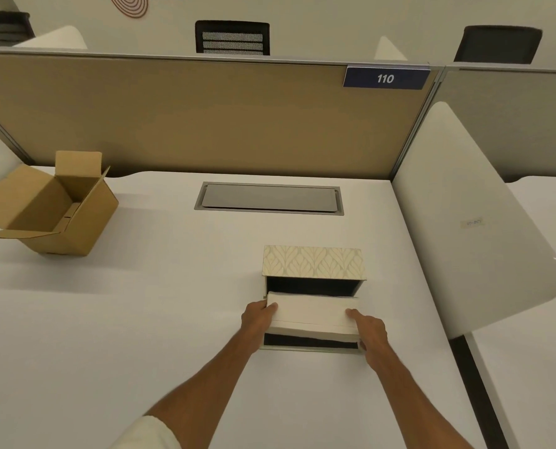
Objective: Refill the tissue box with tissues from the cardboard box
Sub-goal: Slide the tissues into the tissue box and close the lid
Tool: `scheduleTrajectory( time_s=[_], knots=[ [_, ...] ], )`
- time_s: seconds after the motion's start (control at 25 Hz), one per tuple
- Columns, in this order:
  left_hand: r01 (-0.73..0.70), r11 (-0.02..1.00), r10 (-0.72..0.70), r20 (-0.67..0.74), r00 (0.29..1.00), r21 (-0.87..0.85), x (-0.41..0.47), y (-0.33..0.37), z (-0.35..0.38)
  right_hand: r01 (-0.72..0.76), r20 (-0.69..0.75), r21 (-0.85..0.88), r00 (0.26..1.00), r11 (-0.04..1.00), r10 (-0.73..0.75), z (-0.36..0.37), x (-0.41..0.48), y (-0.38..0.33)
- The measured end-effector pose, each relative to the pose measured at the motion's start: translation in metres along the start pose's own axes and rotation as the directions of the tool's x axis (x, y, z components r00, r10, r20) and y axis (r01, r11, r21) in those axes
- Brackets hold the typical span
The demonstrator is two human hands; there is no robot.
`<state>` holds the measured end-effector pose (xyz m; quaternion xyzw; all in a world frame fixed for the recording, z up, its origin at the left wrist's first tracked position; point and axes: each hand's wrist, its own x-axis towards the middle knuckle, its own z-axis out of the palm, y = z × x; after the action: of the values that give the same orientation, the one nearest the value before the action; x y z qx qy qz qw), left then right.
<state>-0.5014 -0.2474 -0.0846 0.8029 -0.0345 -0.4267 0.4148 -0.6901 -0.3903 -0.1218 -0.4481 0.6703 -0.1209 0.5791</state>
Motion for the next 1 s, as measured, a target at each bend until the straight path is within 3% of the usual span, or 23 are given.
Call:
scheduleTrajectory(
  time_s=[0.36, 0.76, 1.0],
  knots=[
    [0.058, 0.996, -0.054, -0.063, 0.997, 0.074, 0.002, 0.005, 0.007, 0.149, 0.023, -0.11, 0.989, 0.983, -0.147, 0.005, -0.009, 0.0],
    [0.064, 0.99, -0.052, -0.096, 0.994, 0.129, 0.008, 0.003, 0.003, 0.173, 0.097, -0.199, 0.983, 0.965, -0.157, -0.002, -0.011, -0.004],
    [0.064, 0.987, -0.053, -0.073, 0.996, 0.148, 0.005, 0.006, 0.001, 0.174, 0.03, -0.19, 0.985, 0.966, -0.172, 0.004, -0.016, -0.005]
  ],
)
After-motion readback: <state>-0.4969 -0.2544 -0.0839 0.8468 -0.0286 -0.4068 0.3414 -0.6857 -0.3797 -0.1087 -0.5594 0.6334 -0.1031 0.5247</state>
